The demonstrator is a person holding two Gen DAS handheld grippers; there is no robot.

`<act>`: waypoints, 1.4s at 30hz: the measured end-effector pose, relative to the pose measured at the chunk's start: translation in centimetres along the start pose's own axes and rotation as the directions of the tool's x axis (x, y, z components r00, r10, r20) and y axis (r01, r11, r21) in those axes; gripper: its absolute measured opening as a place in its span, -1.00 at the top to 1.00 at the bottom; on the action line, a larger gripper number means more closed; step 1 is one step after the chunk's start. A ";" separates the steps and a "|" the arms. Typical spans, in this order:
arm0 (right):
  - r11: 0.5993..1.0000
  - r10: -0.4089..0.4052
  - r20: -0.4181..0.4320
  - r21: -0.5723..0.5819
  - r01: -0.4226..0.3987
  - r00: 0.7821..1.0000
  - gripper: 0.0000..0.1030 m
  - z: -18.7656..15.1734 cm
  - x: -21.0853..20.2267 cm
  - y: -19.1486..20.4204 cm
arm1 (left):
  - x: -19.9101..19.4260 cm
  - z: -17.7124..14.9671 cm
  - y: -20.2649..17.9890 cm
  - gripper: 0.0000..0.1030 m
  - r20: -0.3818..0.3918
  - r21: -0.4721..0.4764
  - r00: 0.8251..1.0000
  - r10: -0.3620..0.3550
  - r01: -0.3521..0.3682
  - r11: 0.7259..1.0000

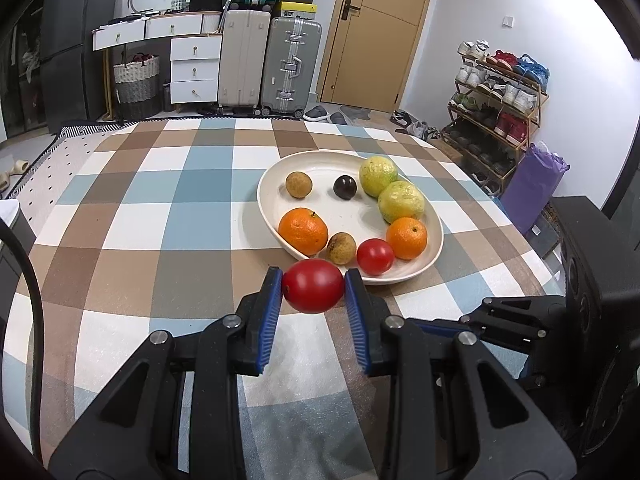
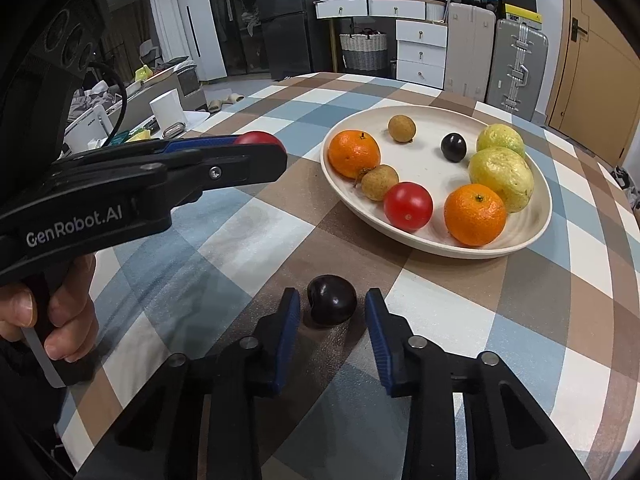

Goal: Organize fruits
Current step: 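Carry the tomato and plum over the plate with both tools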

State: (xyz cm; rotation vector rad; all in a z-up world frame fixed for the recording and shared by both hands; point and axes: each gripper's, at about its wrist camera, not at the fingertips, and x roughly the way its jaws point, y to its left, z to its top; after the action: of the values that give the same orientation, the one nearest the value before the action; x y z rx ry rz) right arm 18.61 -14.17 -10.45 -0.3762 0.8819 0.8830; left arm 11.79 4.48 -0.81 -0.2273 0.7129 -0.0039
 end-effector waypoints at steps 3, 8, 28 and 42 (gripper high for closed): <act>1.000 -0.001 0.004 -0.003 0.001 1.000 0.50 -0.1 -0.1 0.1 | 0.2 0.1 -0.2 0.44 0.002 0.006 1.000 -0.001 0.001 1.000; 1.000 0.008 0.007 0.000 -0.008 1.000 0.51 0.0 -0.2 -0.1 | 0.2 0.1 -0.3 0.44 0.000 0.006 1.000 0.000 0.000 1.000; 0.995 -0.038 0.172 0.098 0.021 0.984 0.51 1.6 -5.0 -3.8 | 1.0 1.5 -2.0 0.44 0.024 0.026 0.999 -0.024 0.023 0.999; 0.986 -0.067 0.206 0.162 0.034 0.976 0.51 3.4 -5.1 -6.3 | 2.9 3.7 -2.8 0.44 0.034 0.039 0.999 -0.031 0.030 0.999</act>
State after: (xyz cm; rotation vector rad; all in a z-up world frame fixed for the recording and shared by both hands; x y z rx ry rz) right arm 23.74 -18.48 -4.76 -0.1636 0.7369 0.7842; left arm 16.57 2.27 0.60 -0.2009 0.6738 -0.0426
